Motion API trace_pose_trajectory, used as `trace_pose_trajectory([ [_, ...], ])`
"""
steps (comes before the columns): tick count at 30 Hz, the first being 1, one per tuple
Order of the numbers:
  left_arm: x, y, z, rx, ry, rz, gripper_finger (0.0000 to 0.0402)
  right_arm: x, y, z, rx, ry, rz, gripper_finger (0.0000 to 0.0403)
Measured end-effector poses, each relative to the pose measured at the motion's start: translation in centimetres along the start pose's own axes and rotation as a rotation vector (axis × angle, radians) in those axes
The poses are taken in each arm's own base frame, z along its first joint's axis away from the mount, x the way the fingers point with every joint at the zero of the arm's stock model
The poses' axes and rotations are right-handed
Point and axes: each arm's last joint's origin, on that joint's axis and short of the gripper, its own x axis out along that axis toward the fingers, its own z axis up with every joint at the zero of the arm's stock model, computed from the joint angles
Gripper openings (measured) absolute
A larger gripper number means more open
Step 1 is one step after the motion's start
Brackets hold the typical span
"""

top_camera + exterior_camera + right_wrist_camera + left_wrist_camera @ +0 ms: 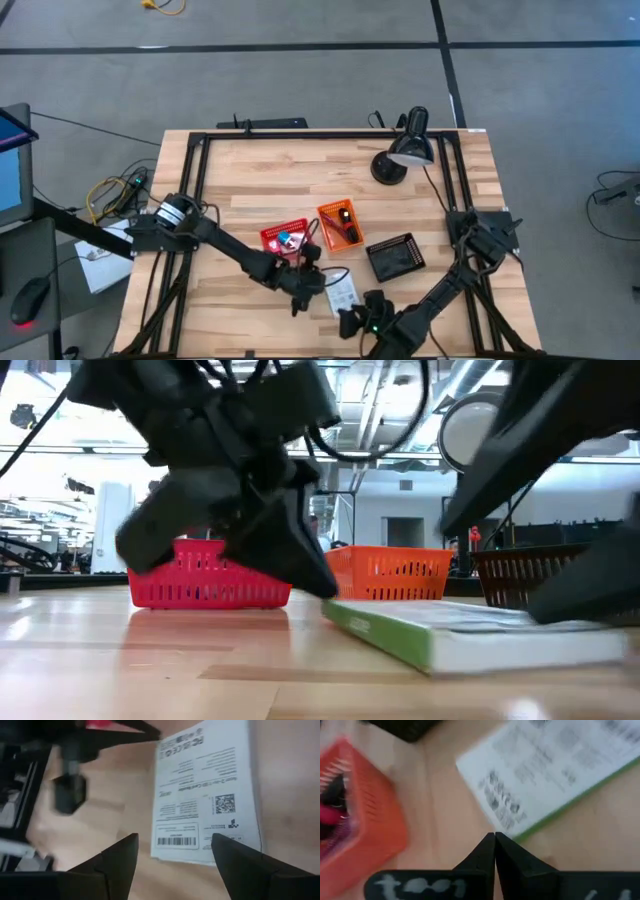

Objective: Pick and place items into bin
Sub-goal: Put the white card reader box in the black bin

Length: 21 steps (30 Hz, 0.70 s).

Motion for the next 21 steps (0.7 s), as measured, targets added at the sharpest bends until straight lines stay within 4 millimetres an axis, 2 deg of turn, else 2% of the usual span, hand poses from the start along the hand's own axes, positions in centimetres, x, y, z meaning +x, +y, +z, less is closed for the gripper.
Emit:
trace_pose_trajectory([
  [2, 0.3, -0.2, -0.6, 0.008, 0.033, -0.003, 0.0000, -0.6, 0.3, -0.4, 0.005, 0.021, 0.013, 0.0249],
  [8, 0.7, -0.6, -0.5, 0.008, 0.008, -0.006, 0.0000, -1.6, 0.5, -1.0, -0.007, 0.036, 0.032, 0.0249],
  [14, -0.8, -0.3, 0.9, 0.021, -0.047, 0.013, 0.0000, -1.6, 0.4, -0.8, -0.028, 0.021, 0.018, 0.0249],
  [19, -1.3, -0.9, 1.6, 0.047, -0.093, -0.013, 0.0000, -3.0, 0.6, -0.6, -0.038, 0.029, 0.044, 0.0249],
  [21, -1.3, -1.1, 1.9, 0.039, -0.122, -0.079, 0.0000, -3.4, 0.7, -0.6, -0.049, 0.029, 0.055, 0.0249],
])
